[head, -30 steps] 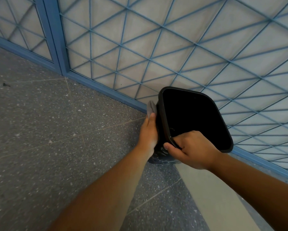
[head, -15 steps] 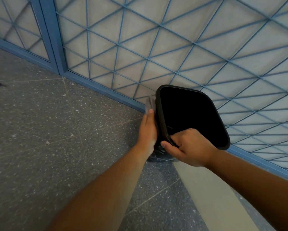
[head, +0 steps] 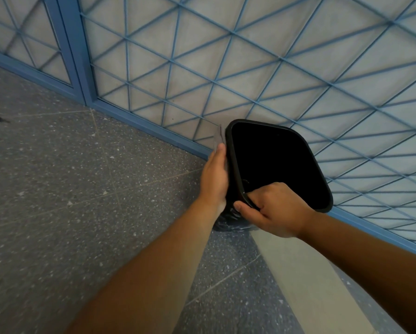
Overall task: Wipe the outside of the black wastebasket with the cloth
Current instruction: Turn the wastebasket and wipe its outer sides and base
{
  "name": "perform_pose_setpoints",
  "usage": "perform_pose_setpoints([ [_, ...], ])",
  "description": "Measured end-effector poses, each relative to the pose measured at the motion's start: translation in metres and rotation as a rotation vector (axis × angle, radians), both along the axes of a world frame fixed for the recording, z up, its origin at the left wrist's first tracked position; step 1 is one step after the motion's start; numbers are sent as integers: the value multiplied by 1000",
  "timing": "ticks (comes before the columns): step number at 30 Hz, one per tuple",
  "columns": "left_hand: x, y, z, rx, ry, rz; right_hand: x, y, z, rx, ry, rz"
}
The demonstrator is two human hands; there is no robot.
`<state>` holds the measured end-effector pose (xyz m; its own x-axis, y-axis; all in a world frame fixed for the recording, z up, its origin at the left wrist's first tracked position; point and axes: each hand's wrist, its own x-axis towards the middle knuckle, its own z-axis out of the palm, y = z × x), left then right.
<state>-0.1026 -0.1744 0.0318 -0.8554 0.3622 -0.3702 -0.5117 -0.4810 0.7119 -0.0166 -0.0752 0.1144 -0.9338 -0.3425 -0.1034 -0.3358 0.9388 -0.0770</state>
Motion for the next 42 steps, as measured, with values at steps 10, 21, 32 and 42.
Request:
perform_pose_setpoints([
  [10, 14, 1, -10, -77, 72, 40, 1, 1, -2, -15, -13, -23],
  [21, 15, 0, -19, -98, 22, 46, -3, 2, -2, -29, -4, -21],
  [32, 0, -4, -21, -150, 55, 46, -3, 3, -4, 0, -9, -36],
  [42, 4, -3, -19, -137, 66, 14, -4, 3, -5, -13, 7, -28],
])
